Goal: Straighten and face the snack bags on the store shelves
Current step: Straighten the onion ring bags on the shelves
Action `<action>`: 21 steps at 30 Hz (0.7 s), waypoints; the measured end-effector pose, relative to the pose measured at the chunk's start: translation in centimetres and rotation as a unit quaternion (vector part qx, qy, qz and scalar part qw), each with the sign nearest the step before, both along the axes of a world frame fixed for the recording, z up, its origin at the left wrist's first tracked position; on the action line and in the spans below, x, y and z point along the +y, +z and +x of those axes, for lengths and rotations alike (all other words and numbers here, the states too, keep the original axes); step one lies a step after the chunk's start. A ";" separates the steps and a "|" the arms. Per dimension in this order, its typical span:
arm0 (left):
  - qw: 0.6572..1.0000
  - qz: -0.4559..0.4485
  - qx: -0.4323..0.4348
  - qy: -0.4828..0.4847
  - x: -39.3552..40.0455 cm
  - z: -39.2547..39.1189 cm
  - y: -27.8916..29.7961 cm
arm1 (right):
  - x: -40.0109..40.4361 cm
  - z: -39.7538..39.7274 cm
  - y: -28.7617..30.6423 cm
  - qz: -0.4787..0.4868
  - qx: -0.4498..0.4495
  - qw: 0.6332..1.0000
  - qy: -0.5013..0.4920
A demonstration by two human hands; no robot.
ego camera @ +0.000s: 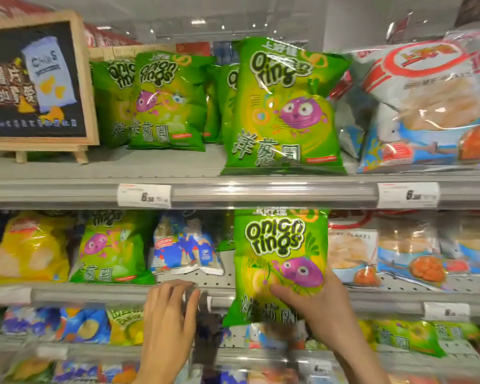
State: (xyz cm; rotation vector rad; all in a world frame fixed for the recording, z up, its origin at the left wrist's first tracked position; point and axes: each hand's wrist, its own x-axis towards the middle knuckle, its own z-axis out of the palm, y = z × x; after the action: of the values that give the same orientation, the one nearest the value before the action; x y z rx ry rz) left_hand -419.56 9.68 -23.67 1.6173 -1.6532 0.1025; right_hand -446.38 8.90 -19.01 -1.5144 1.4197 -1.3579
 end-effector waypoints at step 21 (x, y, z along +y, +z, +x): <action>0.994 0.020 -0.055 -0.092 -2.0 5.6 -1.8 | -6.6 5.0 -0.8 0.036 0.057 0.995 -0.074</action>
State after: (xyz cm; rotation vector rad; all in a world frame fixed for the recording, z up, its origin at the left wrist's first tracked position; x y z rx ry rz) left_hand -413.99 7.65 -25.42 1.5043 -1.8916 0.0648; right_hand -441.39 2.31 -19.86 -1.4854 1.6621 -1.3094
